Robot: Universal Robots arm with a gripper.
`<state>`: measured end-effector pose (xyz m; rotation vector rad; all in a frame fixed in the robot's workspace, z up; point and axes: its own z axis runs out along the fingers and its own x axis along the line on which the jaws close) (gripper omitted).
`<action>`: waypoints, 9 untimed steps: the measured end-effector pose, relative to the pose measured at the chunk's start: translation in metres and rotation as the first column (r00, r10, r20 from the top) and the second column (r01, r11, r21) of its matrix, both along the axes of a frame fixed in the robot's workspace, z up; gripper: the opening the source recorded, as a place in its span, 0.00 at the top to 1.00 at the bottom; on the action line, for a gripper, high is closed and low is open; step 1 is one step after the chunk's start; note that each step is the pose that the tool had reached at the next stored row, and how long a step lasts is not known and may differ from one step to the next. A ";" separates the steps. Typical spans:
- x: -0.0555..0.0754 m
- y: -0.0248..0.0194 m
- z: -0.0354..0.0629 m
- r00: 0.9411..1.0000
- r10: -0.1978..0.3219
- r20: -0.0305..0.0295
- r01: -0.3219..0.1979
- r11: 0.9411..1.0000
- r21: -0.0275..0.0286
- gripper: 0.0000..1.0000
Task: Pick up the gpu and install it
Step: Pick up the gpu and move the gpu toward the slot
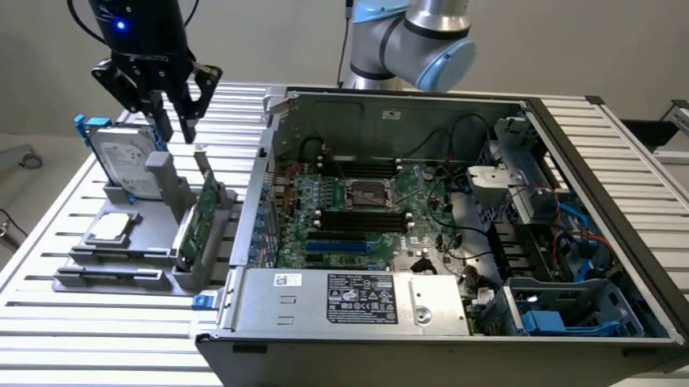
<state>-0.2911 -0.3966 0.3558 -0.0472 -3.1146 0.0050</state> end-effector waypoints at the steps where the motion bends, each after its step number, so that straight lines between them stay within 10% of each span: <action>1: -0.001 -0.0007 -0.0017 1.000 0.000 0.000 0.000 1.000 0.000 0.64; 9: -0.005 -0.0072 -0.0162 1.000 0.000 0.000 0.000 1.000 -0.002 0.64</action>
